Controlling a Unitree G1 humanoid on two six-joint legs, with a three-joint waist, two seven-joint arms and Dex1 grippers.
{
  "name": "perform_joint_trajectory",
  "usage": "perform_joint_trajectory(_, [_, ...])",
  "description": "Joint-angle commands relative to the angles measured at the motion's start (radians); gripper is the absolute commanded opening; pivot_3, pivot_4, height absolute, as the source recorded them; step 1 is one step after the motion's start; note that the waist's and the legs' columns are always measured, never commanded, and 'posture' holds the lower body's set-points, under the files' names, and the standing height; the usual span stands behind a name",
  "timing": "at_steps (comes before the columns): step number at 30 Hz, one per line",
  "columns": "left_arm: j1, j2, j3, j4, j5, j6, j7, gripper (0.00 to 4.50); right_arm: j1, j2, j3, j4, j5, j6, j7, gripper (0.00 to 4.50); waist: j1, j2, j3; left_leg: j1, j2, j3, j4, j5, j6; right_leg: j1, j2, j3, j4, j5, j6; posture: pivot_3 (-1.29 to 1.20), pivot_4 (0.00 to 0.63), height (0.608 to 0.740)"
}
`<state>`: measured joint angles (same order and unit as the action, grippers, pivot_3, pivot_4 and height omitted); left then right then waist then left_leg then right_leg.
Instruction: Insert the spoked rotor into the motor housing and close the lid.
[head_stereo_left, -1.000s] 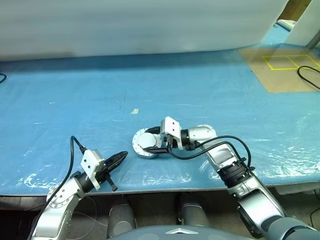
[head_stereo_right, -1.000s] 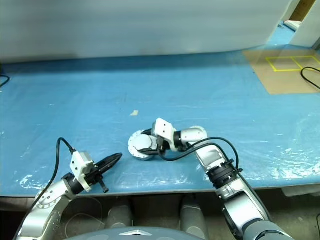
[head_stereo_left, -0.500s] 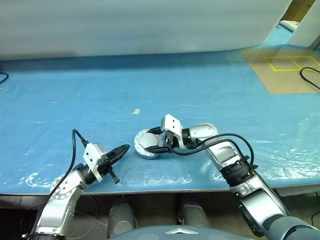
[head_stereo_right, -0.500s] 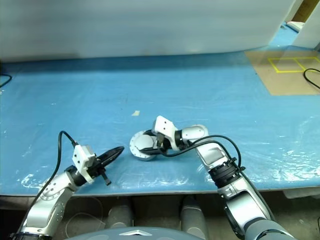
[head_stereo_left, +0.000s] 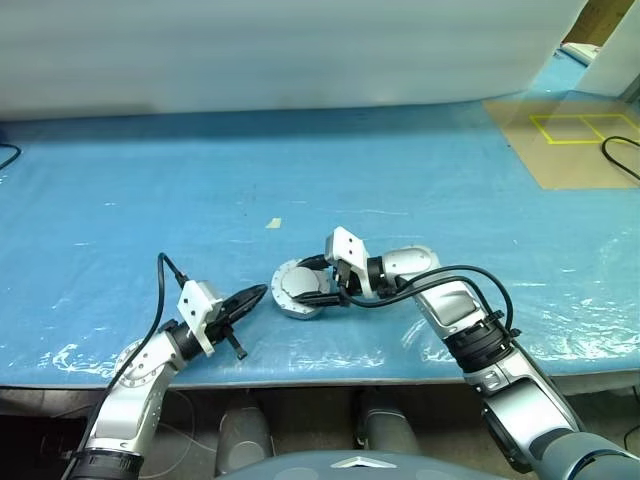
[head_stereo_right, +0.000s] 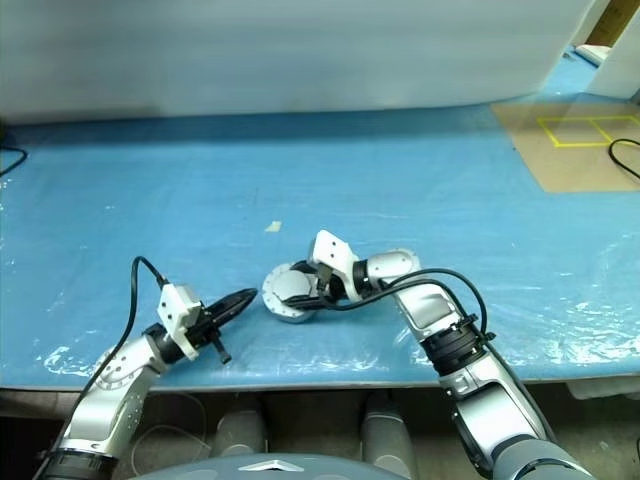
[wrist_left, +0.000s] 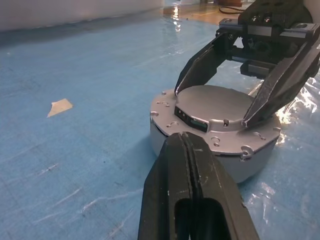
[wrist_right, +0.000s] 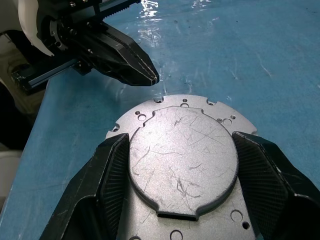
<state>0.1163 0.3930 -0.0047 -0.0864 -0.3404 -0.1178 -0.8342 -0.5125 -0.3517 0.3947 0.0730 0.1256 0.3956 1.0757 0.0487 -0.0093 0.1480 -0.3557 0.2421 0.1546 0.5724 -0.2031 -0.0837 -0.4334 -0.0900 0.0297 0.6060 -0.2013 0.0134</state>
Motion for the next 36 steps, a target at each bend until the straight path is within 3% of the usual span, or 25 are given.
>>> perform_joint_trajectory(1, [-0.043, 0.016, 0.004, -0.007, -0.014, 0.021, -0.013, 0.0, 0.036, -0.03, 0.023, 0.028, -0.015, 0.049, 0.003, 2.91, 0.0, 0.0, 0.0, 0.0, 0.0, 0.0, 0.0, 0.0, 0.0, 0.0, 0.0, 0.0, 0.0, 0.0, 0.0, 0.0, 0.15, 0.74])
perform_joint_trajectory(10, [-0.135, 0.054, -0.041, 0.016, -0.002, 0.121, -0.068, 0.0, 0.05, -0.031, 0.017, 0.009, -0.015, 0.054, -0.018, 2.91, 0.001, 0.0, 0.0, 0.0, 0.0, 0.0, 0.0, 0.001, -0.001, 0.0, 0.0, 0.0, 0.0, 0.0, 0.0, 0.0, 0.15, 0.74])
perform_joint_trajectory(19, [-0.161, 0.162, -0.145, -0.01, 0.068, 0.291, -0.103, 0.0, 0.054, -0.023, 0.004, -0.006, -0.022, 0.026, -0.063, 2.91, 0.005, 0.002, -0.002, 0.002, -0.001, 0.0, 0.0, 0.001, -0.001, 0.002, 0.0, 0.0, 0.0, 0.0, 0.0, 0.0, 0.15, 0.74])
perform_joint_trajectory(27, [-0.201, 0.167, -0.15, -0.013, 0.084, 0.34, -0.078, 0.0, 0.057, -0.025, -0.01, -0.024, 0.013, 0.033, -0.054, 2.91, 0.007, 0.004, -0.003, 0.005, -0.001, 0.0, 0.0, 0.0, 0.0, 0.005, -0.001, 0.0, 0.0, 0.0, 0.0, 0.0, 0.15, 0.74])
perform_joint_trajectory(32, [-0.202, 0.161, -0.151, -0.012, 0.08, 0.34, -0.078, 0.0, 0.065, -0.023, -0.031, -0.042, 0.051, 0.048, -0.046, 4.48, 0.007, 0.005, -0.003, 0.004, -0.001, 0.0, -0.001, 0.0, -0.001, 0.005, -0.001, 0.0, 0.0, 0.0, 0.0, 0.0, 0.15, 0.74])
perform_joint_trajectory(36, [-0.206, 0.157, -0.151, -0.01, 0.079, 0.338, -0.078, 0.0, 0.064, -0.005, -0.079, -0.044, 0.1, 0.057, -0.057, 4.48, 0.007, 0.005, -0.003, 0.004, -0.001, 0.0, -0.001, 0.0, 0.0, 0.004, -0.001, 0.0, 0.0, 0.0, 0.0, 0.0, 0.15, 0.74])
